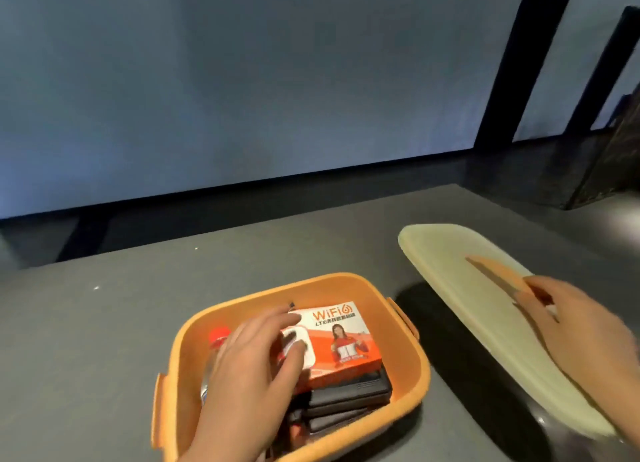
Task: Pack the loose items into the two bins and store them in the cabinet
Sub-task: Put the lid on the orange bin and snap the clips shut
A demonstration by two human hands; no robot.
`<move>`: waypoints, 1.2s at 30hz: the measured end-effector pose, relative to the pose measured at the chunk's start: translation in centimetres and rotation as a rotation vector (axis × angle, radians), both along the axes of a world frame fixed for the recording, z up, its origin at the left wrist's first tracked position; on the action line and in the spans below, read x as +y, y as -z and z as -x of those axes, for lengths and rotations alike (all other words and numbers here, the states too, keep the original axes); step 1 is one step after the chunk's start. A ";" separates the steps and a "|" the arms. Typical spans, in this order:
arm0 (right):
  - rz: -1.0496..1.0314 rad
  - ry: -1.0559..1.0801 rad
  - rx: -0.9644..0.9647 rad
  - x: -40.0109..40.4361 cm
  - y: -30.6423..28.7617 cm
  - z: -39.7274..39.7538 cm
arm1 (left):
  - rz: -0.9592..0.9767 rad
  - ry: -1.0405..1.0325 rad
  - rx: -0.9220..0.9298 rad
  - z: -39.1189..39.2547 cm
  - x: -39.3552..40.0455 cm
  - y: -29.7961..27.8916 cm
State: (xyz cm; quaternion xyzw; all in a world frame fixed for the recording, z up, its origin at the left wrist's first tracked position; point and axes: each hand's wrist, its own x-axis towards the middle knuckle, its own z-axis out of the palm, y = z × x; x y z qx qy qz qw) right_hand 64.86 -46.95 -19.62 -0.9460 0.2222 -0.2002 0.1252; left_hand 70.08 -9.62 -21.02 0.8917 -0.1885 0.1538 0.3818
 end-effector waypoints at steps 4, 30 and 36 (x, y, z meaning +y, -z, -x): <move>-0.107 -0.311 -0.089 6.7 -3.7 -1.5 | 0.176 -0.190 -0.067 1.3 4.5 -1.4; -0.342 -0.992 0.183 18.1 1.8 -7.5 | -0.152 0.006 0.016 1.7 2.8 -0.5; -0.193 -0.707 0.047 15.7 3.5 -6.7 | -0.290 0.199 0.004 -0.7 -1.1 -0.6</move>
